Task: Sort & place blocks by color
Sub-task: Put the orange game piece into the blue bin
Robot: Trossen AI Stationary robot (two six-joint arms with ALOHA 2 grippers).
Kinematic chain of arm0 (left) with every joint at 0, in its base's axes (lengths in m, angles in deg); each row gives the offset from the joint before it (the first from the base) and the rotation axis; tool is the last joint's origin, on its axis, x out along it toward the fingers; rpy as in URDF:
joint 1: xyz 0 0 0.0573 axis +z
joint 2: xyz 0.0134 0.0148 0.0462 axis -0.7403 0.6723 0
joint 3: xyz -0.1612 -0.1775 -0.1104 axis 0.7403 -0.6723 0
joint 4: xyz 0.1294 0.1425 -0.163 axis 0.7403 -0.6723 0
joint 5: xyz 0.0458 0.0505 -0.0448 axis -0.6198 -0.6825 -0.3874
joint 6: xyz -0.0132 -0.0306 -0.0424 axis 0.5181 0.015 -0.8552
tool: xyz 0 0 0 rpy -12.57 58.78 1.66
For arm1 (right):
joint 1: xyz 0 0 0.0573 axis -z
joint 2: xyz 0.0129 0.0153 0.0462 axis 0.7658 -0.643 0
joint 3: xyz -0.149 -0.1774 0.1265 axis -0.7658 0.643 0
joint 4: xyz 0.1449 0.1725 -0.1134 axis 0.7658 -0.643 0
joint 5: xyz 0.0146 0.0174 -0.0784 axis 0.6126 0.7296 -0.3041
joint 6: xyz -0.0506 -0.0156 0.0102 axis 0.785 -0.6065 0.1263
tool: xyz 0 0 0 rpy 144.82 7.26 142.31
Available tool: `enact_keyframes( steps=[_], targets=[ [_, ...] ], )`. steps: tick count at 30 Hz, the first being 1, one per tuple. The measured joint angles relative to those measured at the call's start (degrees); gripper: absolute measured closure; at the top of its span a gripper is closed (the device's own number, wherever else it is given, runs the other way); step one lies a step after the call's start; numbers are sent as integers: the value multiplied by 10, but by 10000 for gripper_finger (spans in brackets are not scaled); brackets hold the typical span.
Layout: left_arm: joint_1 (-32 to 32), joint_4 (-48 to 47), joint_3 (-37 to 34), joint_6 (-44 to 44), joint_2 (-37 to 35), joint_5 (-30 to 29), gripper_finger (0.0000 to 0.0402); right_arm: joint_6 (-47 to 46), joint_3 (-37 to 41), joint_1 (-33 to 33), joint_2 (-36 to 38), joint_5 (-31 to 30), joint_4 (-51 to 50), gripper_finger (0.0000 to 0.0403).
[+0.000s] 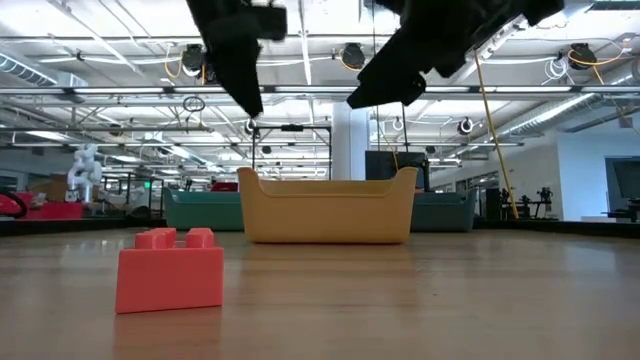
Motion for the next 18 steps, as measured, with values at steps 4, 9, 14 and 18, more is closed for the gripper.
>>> enact_keyframes(
  steps=[4,9,14,18],
  targets=[
    [-18,83,-25,-6,-63,1,162,-60,0,-17,0,-30,25,193],
    [-60,318,-128,9,-144,22,184,-114,0,-51,0,-64,18,193],
    [-121,585,-278,-23,-188,25,189,-148,0,-101,0,-127,24,193],
    [-166,709,-354,-62,-193,27,190,-151,-20,-129,-12,-166,21,193]
  ],
)
